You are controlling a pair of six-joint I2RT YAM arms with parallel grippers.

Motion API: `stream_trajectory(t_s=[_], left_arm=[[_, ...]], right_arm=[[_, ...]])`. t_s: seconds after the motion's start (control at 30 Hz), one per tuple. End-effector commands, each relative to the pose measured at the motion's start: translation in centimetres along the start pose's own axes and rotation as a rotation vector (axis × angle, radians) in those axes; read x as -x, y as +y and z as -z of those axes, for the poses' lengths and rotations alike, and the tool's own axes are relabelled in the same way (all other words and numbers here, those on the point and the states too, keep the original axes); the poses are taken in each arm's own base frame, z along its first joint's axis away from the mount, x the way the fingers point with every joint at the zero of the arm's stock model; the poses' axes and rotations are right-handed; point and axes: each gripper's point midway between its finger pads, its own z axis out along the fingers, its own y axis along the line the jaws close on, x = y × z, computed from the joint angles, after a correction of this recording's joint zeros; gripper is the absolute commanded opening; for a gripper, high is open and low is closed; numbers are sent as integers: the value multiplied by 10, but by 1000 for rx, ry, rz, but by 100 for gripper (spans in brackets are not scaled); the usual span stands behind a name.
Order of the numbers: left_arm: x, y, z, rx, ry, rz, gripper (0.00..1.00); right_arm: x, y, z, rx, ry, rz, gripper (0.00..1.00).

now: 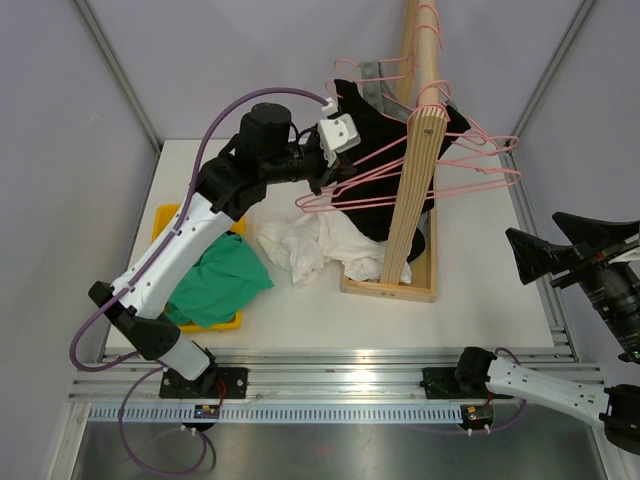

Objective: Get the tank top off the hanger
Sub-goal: Hang the hanger back to the clothesline with the left arm

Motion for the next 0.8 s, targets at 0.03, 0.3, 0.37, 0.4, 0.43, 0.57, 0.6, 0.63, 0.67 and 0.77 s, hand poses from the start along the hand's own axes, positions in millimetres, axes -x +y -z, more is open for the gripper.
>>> stream_trajectory(t_s=[0.03,0.3,0.37,0.4,0.43,0.57,0.6,0.63,0.67,0.77], left_arm=[[0,-2,8,29,9,-23,0],[-11,-4,16,51,40,-17,0],[-10,-4,17,54,37,-17,0],[-9,-3,18,58,34,-14,0],[-6,-3,19,62,28,-14,0],[4,6,22,116,-2,-13,14],[6,8,24,130,-10,-4,31],[9,11,25,146,-17,-7,40],[14,16,29,176,-29,-10,46],[25,25,35,231,-63,-16,99]], right_arm=[[-7,4,-14,-38,34,36,99],[-10,10,-21,-40,44,48,100],[-10,10,-22,-40,43,47,99],[-9,9,-21,-40,42,46,99],[-10,10,-22,-40,44,48,99],[-11,9,-22,-43,49,49,99],[-11,9,-21,-45,51,51,99],[-12,8,-21,-48,53,50,99],[-12,8,-21,-48,53,50,99],[-13,7,-21,-53,55,52,100]])
